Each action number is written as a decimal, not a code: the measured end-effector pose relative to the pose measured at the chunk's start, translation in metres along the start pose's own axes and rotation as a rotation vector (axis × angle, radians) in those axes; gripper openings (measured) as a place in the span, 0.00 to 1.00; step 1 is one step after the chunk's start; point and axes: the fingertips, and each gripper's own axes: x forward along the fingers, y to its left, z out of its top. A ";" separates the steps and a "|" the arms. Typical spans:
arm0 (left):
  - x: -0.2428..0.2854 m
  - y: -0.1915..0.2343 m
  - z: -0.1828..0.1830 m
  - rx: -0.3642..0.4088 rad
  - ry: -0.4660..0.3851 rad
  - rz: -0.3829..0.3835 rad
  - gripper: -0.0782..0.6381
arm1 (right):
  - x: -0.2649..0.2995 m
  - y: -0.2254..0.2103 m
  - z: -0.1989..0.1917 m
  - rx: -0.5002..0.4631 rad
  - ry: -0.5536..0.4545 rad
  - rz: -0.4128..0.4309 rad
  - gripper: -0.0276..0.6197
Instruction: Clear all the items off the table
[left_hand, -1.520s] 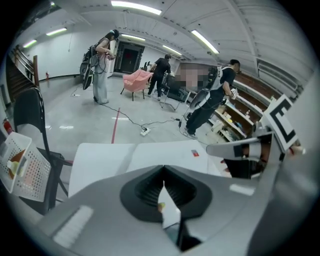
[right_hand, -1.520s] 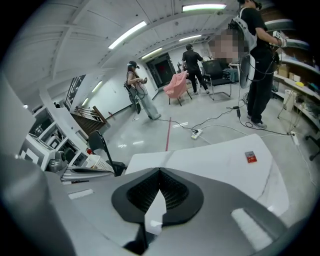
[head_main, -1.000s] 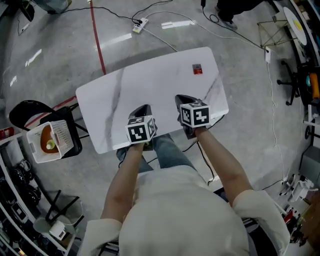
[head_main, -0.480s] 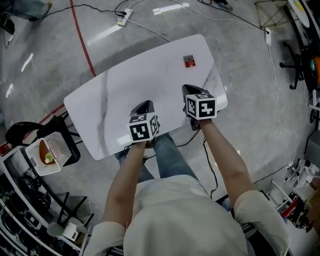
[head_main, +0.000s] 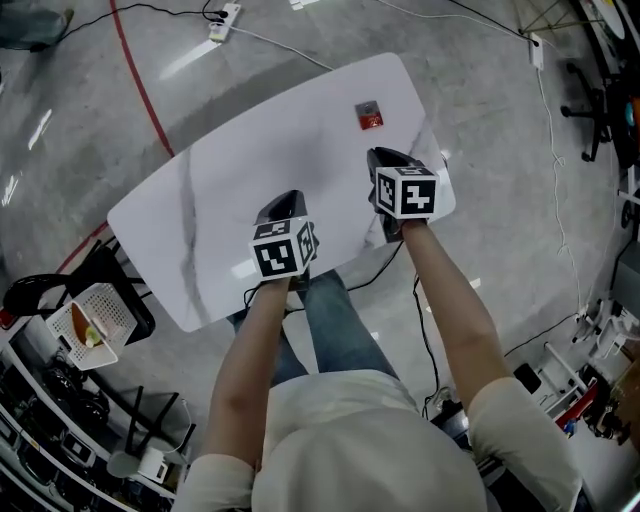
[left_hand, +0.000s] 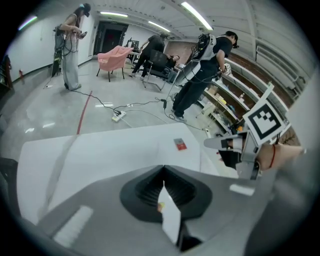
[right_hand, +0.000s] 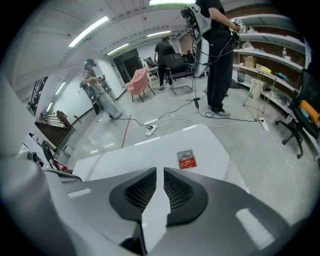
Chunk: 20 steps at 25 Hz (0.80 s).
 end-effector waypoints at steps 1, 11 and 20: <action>0.006 0.000 0.000 0.000 0.004 -0.002 0.12 | 0.006 -0.006 0.000 0.002 0.004 -0.010 0.12; 0.061 0.001 0.010 0.013 0.031 -0.015 0.12 | 0.074 -0.048 0.004 0.015 0.034 -0.058 0.26; 0.099 0.000 0.006 0.029 0.054 -0.024 0.12 | 0.128 -0.073 0.000 -0.020 0.055 -0.089 0.40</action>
